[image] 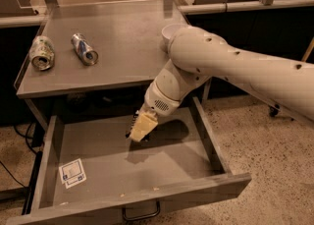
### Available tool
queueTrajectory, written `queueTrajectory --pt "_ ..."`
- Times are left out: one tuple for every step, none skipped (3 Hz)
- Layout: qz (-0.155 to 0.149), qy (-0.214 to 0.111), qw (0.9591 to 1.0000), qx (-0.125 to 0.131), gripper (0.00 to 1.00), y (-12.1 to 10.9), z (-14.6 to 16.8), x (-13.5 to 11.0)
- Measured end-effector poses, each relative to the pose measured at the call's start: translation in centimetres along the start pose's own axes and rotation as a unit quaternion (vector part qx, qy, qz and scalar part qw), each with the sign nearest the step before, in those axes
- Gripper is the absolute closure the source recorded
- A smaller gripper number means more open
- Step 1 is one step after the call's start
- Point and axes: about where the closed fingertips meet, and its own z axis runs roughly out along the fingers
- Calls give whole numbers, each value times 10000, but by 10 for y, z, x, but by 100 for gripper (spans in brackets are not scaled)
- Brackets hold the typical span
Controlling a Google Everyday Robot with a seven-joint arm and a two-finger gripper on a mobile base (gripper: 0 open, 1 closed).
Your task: Place rxbar chocolate into top drawer
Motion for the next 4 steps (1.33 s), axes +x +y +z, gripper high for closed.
queueTrajectory --pt "76 92 9997 -226 100 11 23 10" --pt "250 240 9985 -432 100 22 57 28" --pt "405 453 9968 -515 100 25 93 47" --pt "495 549 9958 -548 100 21 111 57"
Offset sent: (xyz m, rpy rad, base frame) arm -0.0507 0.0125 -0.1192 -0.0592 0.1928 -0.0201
